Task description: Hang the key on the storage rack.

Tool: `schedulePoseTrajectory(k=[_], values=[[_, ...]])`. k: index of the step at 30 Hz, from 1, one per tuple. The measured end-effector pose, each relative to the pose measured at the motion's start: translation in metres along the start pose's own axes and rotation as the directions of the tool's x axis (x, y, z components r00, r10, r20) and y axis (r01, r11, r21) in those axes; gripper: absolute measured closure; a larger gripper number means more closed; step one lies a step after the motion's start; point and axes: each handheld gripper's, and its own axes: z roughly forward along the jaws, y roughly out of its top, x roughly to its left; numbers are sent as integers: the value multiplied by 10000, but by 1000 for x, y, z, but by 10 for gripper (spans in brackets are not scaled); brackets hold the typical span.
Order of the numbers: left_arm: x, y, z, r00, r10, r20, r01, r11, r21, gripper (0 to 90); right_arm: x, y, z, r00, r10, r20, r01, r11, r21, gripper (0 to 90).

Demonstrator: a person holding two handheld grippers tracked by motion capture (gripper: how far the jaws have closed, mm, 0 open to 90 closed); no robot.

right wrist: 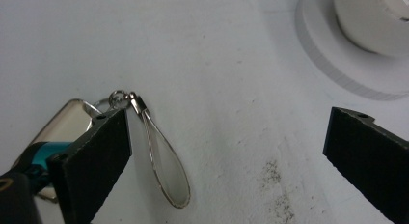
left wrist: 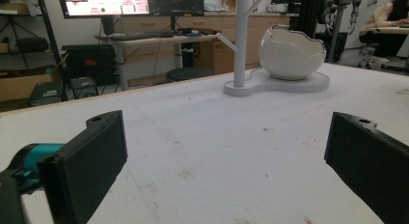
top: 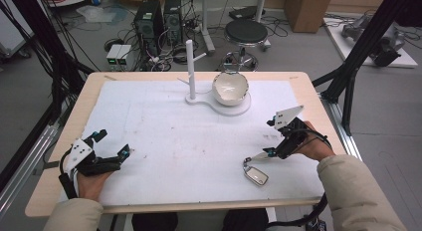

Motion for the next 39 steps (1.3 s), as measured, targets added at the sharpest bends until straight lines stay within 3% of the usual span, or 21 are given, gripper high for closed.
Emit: schedulePoseTrajectory(k=[6, 11, 22, 23, 24, 29, 30, 39], values=[[0, 0, 0, 10000, -26, 13, 26, 10000, -6, 17, 0, -2, 13, 9984, -254, -499, 297, 9958, 867, 25], [0, 0, 0, 10000, -20, 19, 20, 10000, 13, 17, 4, -1, 25, 9934, -718, -898, 856, 9832, 1611, 50], [0, 0, 1, 10000, 40, 31, -40, 10000, 71, 17, 6, -2, 36, 9866, -1028, -1264, 1305, 9632, 2350, 64], [-1, 0, 1, 10000, 37, 40, -38, 10000, 75, 17, 7, -2, 37, 9860, -983, -1345, 1294, 9602, 2475, 83], [-1, 0, 1, 10000, 38, 35, -38, 10000, 68, 17, 6, -2, 38, 9830, -1132, -1448, 1483, 9539, 2608, 165], [0, 0, 0, 10000, 11, 27, -11, 10000, 84, 17, 6, -2, 40, 9802, -1030, -1692, 1486, 9472, 2840, 225], [0, 0, 1, 10000, 28, 33, -28, 10000, 71, 17, 7, -2, 40, 9802, -1028, -1695, 1515, 9399, 3061, 250], [-1, 0, 1, 10000, 42, 30, -42, 9999, 104, 17, 7, 0, 41, 9784, -1081, -1764, 1607, 9341, 3187, 405]])
